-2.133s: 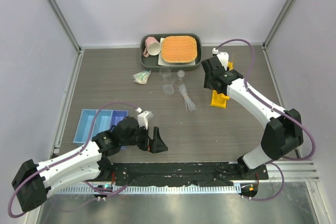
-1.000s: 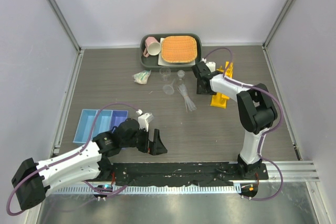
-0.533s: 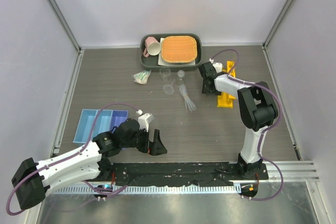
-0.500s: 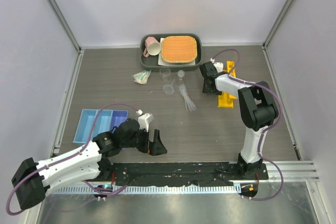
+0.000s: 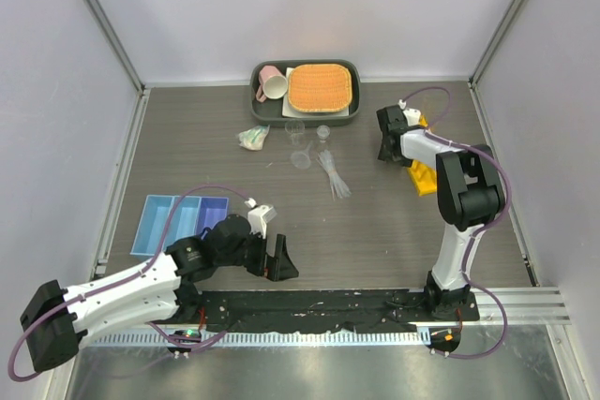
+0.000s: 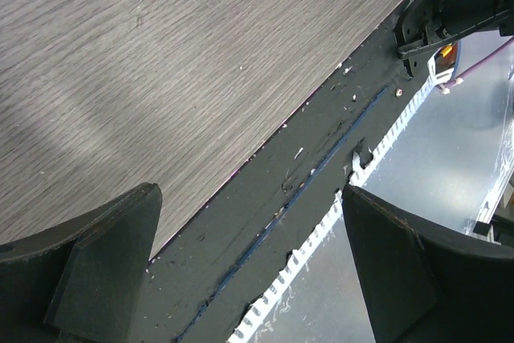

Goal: Organize the chemistry lab equipment

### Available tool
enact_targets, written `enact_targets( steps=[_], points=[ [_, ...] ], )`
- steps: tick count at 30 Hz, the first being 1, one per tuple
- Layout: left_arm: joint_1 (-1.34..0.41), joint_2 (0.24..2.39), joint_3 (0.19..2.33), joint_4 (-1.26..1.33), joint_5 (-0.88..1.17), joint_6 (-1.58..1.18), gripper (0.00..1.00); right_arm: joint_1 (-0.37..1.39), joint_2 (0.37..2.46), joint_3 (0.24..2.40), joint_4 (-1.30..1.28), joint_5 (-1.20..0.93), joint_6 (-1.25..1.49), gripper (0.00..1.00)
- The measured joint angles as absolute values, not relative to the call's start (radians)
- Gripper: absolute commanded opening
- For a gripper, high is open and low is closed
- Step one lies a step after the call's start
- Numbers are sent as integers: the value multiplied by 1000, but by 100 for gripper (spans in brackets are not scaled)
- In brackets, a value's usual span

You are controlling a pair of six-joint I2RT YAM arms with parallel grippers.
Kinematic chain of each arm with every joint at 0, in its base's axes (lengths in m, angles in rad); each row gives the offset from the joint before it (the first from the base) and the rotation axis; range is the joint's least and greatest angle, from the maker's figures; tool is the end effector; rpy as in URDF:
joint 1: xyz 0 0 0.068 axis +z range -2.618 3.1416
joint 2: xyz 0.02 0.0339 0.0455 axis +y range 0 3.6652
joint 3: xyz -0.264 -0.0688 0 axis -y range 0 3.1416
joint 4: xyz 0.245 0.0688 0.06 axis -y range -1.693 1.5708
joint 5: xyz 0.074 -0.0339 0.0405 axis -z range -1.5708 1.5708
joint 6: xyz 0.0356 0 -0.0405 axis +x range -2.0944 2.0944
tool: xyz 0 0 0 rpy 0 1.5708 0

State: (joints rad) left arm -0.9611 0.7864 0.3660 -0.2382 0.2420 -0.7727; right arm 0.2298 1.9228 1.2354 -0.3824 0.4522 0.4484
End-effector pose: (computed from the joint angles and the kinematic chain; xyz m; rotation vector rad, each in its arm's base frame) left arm 0.0889 -0.1422 0.1887 0.3822 2.4658 -1.1276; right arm 0.3827 0.0735 0.1592 0.4200 2.4751 -0.3304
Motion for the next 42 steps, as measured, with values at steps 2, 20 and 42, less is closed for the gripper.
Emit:
enact_targets(
  steps=[2,20,42],
  points=[
    [-968,782,366,-244,236,-773,100,214,1923,1235,-382,453,450,54],
    [-1024,755,370,-280,196,-772,100,145,1925,1230,-380,506,463,54],
    [-1028,754,376,-290,189,-773,100,61,1950,1260,-371,503,495,54]
  ],
)
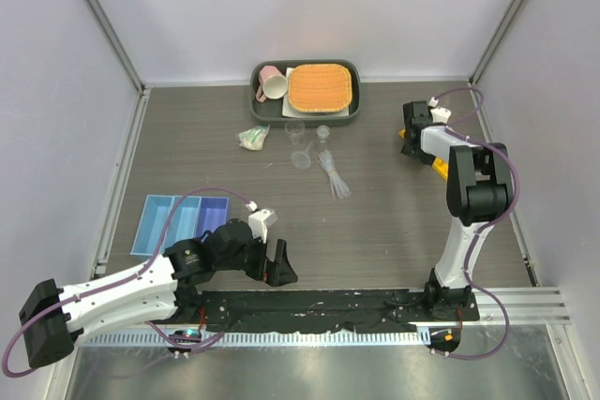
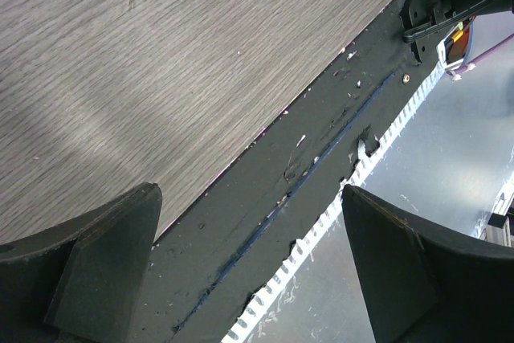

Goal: Organize the chemistry lab equipment

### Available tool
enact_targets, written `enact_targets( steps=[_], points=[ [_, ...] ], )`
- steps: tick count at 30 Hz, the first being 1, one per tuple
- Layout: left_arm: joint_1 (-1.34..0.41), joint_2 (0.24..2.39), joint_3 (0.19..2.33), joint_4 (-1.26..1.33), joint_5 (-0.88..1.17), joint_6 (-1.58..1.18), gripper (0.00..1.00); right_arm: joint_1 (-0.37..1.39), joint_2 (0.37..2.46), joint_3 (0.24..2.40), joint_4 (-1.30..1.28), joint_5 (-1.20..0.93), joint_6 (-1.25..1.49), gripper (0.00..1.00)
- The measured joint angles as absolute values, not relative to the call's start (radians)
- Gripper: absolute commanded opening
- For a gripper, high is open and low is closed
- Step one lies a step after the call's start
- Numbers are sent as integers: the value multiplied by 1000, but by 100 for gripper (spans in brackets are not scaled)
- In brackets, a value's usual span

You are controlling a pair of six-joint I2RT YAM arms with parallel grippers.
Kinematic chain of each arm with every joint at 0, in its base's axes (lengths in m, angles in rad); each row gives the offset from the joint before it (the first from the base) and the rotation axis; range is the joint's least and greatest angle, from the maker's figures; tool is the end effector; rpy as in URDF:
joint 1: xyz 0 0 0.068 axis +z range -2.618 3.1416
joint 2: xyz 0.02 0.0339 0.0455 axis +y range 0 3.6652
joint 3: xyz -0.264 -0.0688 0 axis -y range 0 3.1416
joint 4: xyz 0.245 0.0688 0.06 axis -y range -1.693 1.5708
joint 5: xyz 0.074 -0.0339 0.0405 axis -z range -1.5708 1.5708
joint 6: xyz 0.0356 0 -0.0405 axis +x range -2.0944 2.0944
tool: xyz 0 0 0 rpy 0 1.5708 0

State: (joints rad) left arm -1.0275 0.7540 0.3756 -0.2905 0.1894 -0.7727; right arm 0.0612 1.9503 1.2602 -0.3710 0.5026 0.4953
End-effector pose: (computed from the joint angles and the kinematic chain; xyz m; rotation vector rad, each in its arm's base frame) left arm 0.0785 -0.1429 0.1919 0.4318 2.4658 -1.0962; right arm 0.3966 0.0071 0.1572 0.6980 2.3928 -0.4360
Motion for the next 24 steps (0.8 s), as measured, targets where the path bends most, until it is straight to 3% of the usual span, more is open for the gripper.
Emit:
enact_targets(
  steps=[11,24],
  points=[
    [-1028,757,409,-322,158,-773,100,139,1842,1184,-443,497,500,55],
    [-1028,817,621,-463,9,-742,100,349,1505,1134,-480,499,487,61]
  ],
)
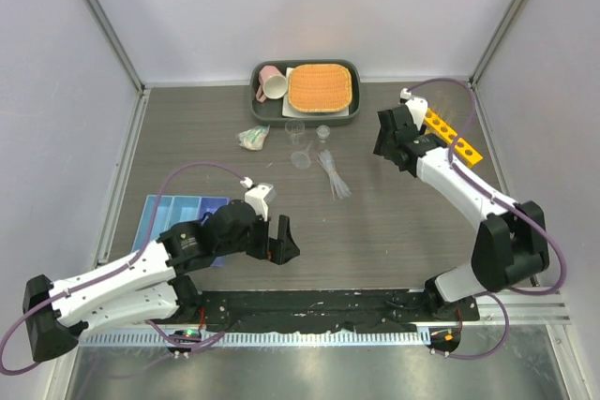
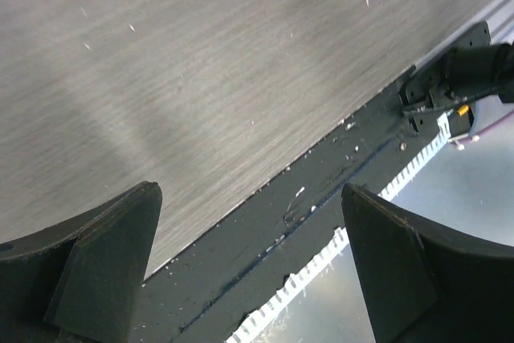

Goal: Organize the chemistry lab equipment

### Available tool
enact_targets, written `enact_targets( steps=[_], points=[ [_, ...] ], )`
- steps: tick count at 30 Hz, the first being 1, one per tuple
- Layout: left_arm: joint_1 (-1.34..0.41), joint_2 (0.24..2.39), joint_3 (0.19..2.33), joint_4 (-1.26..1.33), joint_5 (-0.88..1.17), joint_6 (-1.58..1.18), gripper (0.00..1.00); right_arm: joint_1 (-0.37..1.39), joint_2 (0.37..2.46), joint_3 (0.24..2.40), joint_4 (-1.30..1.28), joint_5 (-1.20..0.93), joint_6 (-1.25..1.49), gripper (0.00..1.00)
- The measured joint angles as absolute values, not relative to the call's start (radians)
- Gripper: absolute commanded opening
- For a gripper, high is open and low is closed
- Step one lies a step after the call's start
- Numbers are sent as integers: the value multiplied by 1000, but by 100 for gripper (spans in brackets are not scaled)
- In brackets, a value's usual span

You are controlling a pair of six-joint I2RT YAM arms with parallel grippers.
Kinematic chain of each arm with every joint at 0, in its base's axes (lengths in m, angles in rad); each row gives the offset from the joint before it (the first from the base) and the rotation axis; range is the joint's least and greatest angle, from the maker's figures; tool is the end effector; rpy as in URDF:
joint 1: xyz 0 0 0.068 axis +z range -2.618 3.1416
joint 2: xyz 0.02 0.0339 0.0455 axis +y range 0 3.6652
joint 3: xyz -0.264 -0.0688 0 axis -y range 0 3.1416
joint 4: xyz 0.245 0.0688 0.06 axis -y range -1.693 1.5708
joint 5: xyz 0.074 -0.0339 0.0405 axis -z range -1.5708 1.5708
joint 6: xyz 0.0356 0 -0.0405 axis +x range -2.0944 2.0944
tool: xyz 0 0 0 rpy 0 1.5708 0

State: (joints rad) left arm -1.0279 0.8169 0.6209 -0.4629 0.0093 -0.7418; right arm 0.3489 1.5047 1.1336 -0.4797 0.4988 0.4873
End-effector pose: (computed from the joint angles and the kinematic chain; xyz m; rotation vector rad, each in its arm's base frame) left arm 0.0916 -0.1525 0.2500 0.3494 2.3872 -0.9227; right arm 0.3085 0.0941 0.2649 0.3771 2.2676 -0.1829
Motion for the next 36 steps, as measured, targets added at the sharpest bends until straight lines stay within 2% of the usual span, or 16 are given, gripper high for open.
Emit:
enact_targets(
  steps=[11,20,26,36],
  points=[
    [-992,955,925,-698,-219,-728,100,505,1243,1089,-501,400,475,66],
    [-768,959,1082,-980,-448,-804,100,648,1149,1059,-511,363,467,66],
    [-564,944,1088,-1073,-479,-805,99,718,1134,1037,-517,360,465,66],
    [-357,995,980,-1092,-443,-807,97,752,1062,1010,-508,319,465,66]
  ],
)
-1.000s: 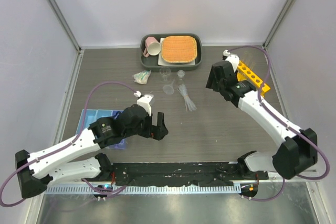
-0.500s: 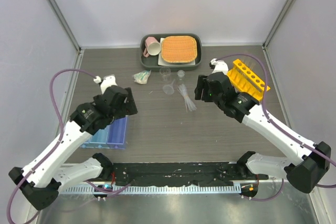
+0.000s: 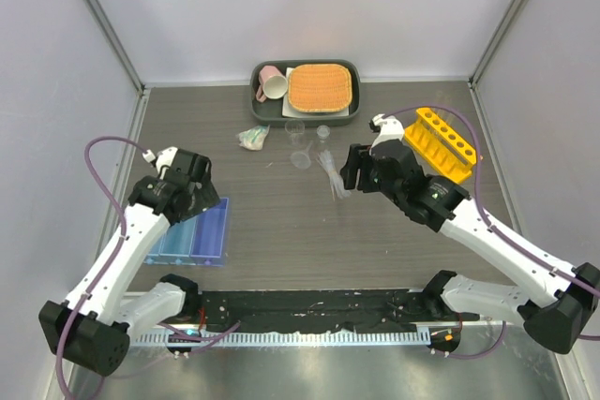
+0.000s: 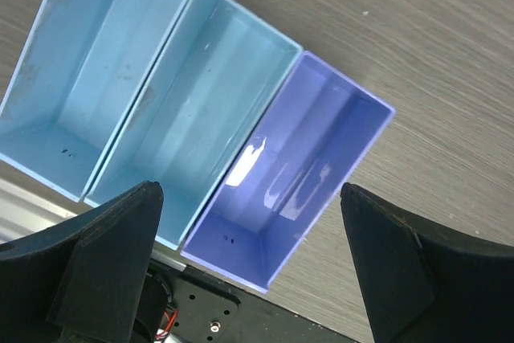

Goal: Organize the chemistry lab equipment

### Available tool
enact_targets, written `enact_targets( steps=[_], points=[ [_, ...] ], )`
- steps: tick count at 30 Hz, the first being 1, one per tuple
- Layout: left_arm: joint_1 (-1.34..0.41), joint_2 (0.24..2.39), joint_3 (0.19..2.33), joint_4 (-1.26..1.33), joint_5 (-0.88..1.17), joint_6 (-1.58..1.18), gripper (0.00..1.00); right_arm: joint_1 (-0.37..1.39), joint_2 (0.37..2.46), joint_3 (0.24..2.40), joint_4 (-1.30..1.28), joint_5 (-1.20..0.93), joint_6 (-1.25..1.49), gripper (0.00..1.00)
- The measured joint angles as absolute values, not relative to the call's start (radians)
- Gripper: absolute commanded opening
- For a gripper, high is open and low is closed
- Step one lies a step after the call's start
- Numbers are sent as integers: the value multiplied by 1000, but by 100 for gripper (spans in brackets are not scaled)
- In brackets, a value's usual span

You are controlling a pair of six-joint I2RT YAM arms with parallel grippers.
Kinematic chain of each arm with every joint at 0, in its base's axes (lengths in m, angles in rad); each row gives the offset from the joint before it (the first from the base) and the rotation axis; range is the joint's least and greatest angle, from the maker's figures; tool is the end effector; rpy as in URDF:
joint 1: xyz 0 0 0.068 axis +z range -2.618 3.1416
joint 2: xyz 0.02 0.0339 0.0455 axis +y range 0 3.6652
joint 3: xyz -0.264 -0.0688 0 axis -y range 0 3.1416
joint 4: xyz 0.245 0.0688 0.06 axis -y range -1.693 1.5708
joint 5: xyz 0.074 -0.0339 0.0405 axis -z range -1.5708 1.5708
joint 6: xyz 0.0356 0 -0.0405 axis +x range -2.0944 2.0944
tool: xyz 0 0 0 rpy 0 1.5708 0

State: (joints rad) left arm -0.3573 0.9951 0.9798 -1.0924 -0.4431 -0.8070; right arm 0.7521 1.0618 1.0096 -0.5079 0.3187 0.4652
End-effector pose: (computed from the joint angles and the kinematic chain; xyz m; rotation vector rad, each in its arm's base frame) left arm 0.1642 -0.0450 0.2962 -0.6909 2.4217 0.1471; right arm 0.1759 0.1493 0.3339 -0.1163 2.1208 0.3903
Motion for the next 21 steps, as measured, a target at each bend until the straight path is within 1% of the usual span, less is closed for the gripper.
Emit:
enact_targets(
  steps=[5,11,14,19,21],
  points=[
    [-299,1040,945,-1088,-422,-804,94,760,1040,980,-494,304,465,66],
    [-274,1091,892,-1058,-378,-804,90,760,1008,949,-493,296,465,66],
    [-272,1126,887,-1042,-364,-803,85,760,991,935,-494,293,465,66],
    [-266,1218,887,-1010,-349,-784,80,760,971,919,-493,289,466,66],
    [-265,1254,887,-992,-346,-772,76,760,965,913,-494,288,466,66]
  ],
)
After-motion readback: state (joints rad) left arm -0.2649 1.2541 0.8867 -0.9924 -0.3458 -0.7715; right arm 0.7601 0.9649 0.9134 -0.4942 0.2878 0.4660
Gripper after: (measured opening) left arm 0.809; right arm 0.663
